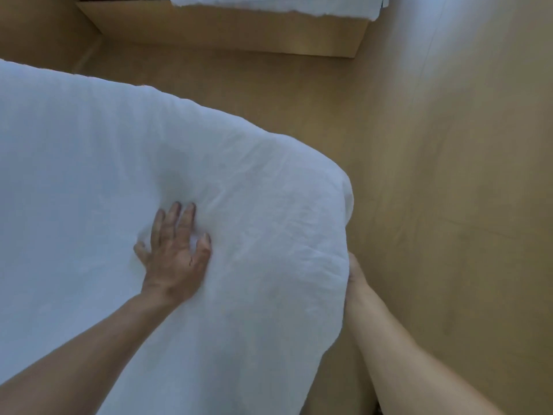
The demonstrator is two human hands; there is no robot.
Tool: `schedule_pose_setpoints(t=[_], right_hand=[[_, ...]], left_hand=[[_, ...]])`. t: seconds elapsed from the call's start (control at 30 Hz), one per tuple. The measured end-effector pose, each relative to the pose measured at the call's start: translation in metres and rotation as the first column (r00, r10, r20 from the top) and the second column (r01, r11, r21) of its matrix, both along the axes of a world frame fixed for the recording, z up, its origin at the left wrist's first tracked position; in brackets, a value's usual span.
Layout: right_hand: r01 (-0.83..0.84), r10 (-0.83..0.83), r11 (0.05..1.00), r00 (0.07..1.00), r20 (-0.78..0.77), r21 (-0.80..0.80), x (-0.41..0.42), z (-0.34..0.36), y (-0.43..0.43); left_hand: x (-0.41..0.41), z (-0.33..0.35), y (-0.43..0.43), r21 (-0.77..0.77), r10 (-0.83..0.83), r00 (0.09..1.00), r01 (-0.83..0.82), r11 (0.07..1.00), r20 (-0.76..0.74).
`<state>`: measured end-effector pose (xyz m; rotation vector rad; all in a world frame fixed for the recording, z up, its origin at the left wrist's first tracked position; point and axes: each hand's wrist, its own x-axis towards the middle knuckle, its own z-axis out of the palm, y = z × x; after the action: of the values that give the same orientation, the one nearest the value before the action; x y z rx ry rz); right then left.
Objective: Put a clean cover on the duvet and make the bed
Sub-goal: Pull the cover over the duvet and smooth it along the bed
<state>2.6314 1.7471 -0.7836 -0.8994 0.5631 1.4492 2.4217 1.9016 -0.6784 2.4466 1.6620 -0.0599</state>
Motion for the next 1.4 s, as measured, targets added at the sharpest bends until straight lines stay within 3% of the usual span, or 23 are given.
schedule_pose_setpoints(t=[0.07, 0.17, 0.27, 0.33, 0.4, 0.5, 0.57, 0.73, 0.83, 0.93, 1.03, 1.1, 1.2, 1.3, 1.37, 1.4], right_hand=[[-0.038, 0.047, 0.997, 0.989, 0.138, -0.072, 0.02, 0.016, -0.002], [0.166, -0.13, 0.978, 0.959, 0.253, -0.127, 0.048, 0.007, -0.031], [0.281, -0.24, 0.936, 0.95, 0.197, -0.211, 0.067, 0.001, -0.047], [0.263, -0.247, 0.955, 0.961, 0.126, -0.135, 0.069, 0.0, -0.043], [0.265, -0.253, 0.952, 0.963, 0.089, -0.157, 0.071, -0.006, -0.046], [0.166, -0.167, 0.986, 0.984, -0.068, -0.022, 0.079, 0.003, -0.03], [0.166, -0.165, 0.986, 0.985, -0.055, 0.013, 0.086, 0.0, -0.004], [0.04, -0.016, 0.976, 0.993, 0.115, -0.214, 0.112, -0.008, 0.059], [0.042, 0.067, 0.915, 0.965, 0.253, -0.402, 0.139, -0.001, 0.059], [0.171, 0.019, 0.849, 0.936, 0.353, -0.499, 0.153, -0.013, 0.034], [0.206, -0.046, 0.847, 0.947, 0.318, -0.49, 0.149, -0.018, 0.036], [0.155, 0.015, 0.844, 0.95, 0.311, -0.513, 0.151, -0.028, 0.035], [0.18, 0.133, 0.709, 0.915, 0.38, -0.682, 0.154, -0.043, 0.014], [-0.109, 0.354, 0.633, 0.921, 0.161, -0.766, 0.151, -0.059, 0.014], [-0.353, 0.638, 0.508, 0.767, 0.067, -0.786, 0.162, -0.069, 0.028], [-0.4, 0.787, 0.406, 0.61, 0.092, -0.821, 0.169, -0.07, 0.044]], left_hand=[[0.022, 0.004, 0.005, -0.006, 0.035, 0.999, -0.035, 0.999, 0.018], [0.054, 0.008, 0.018, -0.027, 0.051, 0.998, -0.05, 0.998, 0.027], [0.075, 0.012, 0.024, -0.061, 0.015, 0.999, -0.018, 0.998, -0.041], [0.092, 0.014, 0.036, -0.081, 0.029, 0.998, -0.034, 0.996, -0.057], [0.105, 0.015, 0.044, -0.102, 0.028, 0.995, -0.039, 0.994, -0.098], [0.118, 0.012, 0.053, -0.106, 0.03, 0.995, -0.04, 0.994, -0.094], [0.125, 0.008, 0.061, -0.097, 0.009, 0.995, -0.019, 0.995, -0.098], [0.14, 0.0, 0.082, -0.047, -0.065, 0.991, 0.06, 0.997, -0.117], [0.159, -0.005, 0.099, -0.022, -0.088, 0.992, 0.087, 0.996, -0.089], [0.18, -0.009, 0.108, -0.056, -0.153, 0.986, 0.149, 0.987, -0.07], [0.184, -0.008, 0.125, -0.071, -0.187, 0.975, 0.18, 0.981, -0.118], [0.184, -0.01, 0.149, -0.056, -0.15, 0.978, 0.144, 0.988, -0.141], [0.175, -0.012, 0.166, -0.08, -0.143, 0.97, 0.13, 0.988, -0.195], [0.163, -0.009, 0.178, -0.05, -0.122, 0.975, 0.115, 0.992, -0.185], [0.153, -0.008, 0.185, -0.027, -0.09, 0.98, 0.087, 0.996, -0.18], [0.15, -0.008, 0.188, -0.023, -0.081, 0.981, 0.078, 0.997, -0.177]])
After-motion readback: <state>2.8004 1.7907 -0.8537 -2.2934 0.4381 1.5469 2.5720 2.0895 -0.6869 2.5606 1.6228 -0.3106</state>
